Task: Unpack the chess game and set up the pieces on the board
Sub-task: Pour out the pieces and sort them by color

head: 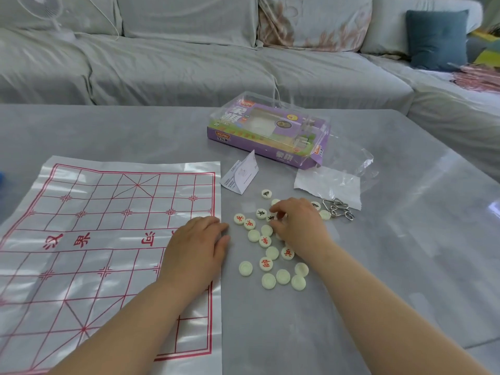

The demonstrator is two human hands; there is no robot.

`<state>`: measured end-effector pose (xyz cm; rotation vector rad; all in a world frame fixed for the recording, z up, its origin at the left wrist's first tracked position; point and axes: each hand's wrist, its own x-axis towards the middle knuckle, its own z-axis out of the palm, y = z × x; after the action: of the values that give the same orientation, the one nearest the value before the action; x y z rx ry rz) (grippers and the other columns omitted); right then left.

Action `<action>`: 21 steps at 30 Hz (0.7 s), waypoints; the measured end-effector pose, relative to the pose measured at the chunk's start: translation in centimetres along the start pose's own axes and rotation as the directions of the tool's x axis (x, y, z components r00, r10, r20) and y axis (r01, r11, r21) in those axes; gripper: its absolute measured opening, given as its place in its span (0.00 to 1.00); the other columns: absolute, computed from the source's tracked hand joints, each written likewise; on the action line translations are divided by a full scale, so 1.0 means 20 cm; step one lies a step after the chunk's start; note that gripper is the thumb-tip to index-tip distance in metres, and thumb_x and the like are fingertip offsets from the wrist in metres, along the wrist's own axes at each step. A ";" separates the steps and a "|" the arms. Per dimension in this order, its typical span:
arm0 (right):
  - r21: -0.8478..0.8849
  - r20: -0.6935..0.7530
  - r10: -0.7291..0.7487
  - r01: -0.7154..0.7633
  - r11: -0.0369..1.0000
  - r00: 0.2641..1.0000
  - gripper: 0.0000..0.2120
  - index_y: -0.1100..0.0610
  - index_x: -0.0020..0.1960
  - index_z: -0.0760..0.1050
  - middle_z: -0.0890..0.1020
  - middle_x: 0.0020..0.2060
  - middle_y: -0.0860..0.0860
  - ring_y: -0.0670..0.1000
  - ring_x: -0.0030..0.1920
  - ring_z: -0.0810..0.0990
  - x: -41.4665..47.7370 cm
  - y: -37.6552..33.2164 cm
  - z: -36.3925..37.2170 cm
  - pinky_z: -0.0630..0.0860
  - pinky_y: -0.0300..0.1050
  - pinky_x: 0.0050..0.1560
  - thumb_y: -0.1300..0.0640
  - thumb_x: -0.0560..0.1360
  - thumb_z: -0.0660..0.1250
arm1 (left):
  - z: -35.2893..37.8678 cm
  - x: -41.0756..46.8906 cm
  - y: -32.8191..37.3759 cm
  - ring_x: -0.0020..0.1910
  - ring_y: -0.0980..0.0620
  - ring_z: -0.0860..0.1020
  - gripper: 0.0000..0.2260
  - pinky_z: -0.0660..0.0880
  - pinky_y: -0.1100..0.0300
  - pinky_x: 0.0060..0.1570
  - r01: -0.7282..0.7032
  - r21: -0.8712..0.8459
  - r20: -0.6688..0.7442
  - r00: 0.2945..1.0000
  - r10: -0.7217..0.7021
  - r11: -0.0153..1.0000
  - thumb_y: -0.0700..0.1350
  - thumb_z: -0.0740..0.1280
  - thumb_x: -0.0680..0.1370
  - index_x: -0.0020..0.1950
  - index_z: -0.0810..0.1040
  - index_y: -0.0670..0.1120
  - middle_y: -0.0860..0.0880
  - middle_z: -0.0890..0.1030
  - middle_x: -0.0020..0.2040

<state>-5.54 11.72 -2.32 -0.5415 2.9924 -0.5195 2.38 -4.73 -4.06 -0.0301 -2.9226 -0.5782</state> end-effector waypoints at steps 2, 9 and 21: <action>-0.028 0.009 -0.029 0.030 0.999 1.000 0.16 0.53 0.63 0.72 0.77 0.56 0.51 0.52 0.58 0.70 0.02 -0.04 0.02 0.62 0.40 0.56 0.55 0.76 0.61 | -0.02 0.00 -0.01 0.62 0.52 0.71 0.30 0.66 0.60 0.59 0.032 -0.063 0.042 0.999 -0.029 0.998 0.57 0.45 0.70 0.63 0.73 0.48 0.52 0.75 0.62; -0.109 0.011 -0.092 0.093 0.990 0.996 0.15 0.53 0.62 0.72 0.76 0.58 0.51 0.52 0.60 0.69 0.12 -0.12 0.03 0.63 0.42 0.58 0.53 0.77 0.59 | 0.01 -0.02 -0.07 0.38 0.52 0.82 0.17 0.77 0.59 0.33 -0.078 0.074 -0.010 0.997 0.079 0.994 0.50 0.54 0.70 0.42 0.83 0.47 0.51 0.83 0.41; 0.008 -0.083 -0.022 0.023 1.000 0.996 0.17 0.53 0.63 0.70 0.71 0.61 0.50 0.52 0.62 0.66 0.12 -0.01 0.01 0.59 0.40 0.62 0.53 0.75 0.63 | 0.05 0.07 -0.06 0.39 0.50 0.82 0.17 0.78 0.58 0.35 -0.116 0.114 -0.177 0.975 0.135 0.987 0.49 0.55 0.70 0.46 0.82 0.46 0.49 0.83 0.44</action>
<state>-7.75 10.57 -2.40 -0.5673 3.0640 -0.5699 0.68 -5.41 -5.26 -0.1408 -2.7413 -0.3874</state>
